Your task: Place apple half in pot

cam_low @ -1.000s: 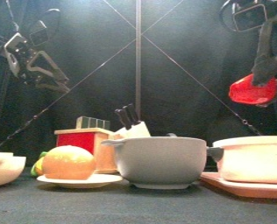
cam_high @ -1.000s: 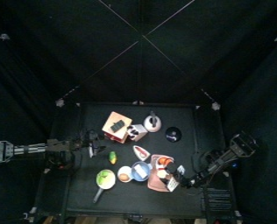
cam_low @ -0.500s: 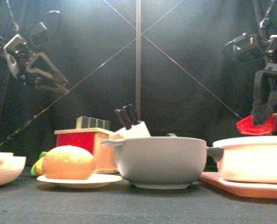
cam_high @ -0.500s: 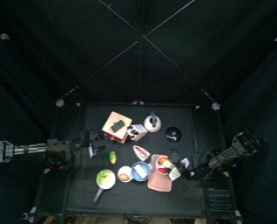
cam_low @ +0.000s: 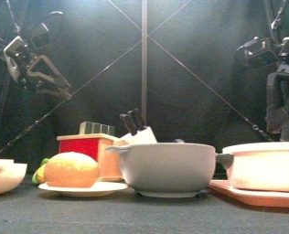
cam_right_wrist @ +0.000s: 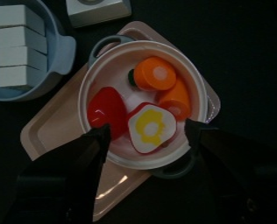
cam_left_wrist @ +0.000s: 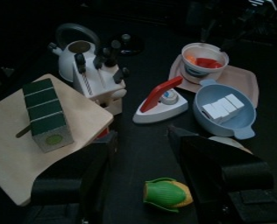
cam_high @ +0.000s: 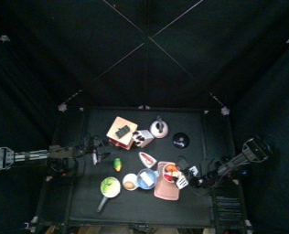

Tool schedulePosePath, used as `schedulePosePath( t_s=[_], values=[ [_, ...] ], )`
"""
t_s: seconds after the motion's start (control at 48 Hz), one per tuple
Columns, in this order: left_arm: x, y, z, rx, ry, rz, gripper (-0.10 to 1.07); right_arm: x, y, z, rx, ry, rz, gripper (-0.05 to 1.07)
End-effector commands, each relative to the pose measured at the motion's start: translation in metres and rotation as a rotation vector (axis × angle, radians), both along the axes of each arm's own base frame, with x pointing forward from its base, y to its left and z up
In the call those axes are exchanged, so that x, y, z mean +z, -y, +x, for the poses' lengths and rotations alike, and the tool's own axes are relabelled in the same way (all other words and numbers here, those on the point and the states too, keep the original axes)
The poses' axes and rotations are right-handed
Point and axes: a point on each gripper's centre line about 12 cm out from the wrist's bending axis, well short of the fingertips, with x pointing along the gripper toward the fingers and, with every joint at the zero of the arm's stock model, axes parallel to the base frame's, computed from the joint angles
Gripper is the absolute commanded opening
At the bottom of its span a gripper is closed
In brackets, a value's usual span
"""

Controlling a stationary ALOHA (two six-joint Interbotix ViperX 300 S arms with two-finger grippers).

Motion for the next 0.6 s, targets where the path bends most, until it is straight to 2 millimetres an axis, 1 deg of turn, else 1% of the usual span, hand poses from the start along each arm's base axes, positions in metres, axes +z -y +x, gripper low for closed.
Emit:
schedulePosePath(
  t_s=[0.0,0.458,0.583],
  values=[
    [0.005,0.000,0.002,-0.001,0.013,0.001,0.87,0.009,-0.002,0.004,0.006,0.030,0.013,0.98],
    [0.005,-0.001,0.002,0.000,0.015,0.002,0.87,0.011,0.001,0.007,0.004,0.041,0.001,0.98],
    [0.005,-0.001,0.002,0.000,0.013,0.001,0.87,0.023,0.017,0.018,-0.077,0.075,0.020,0.97]
  ],
)
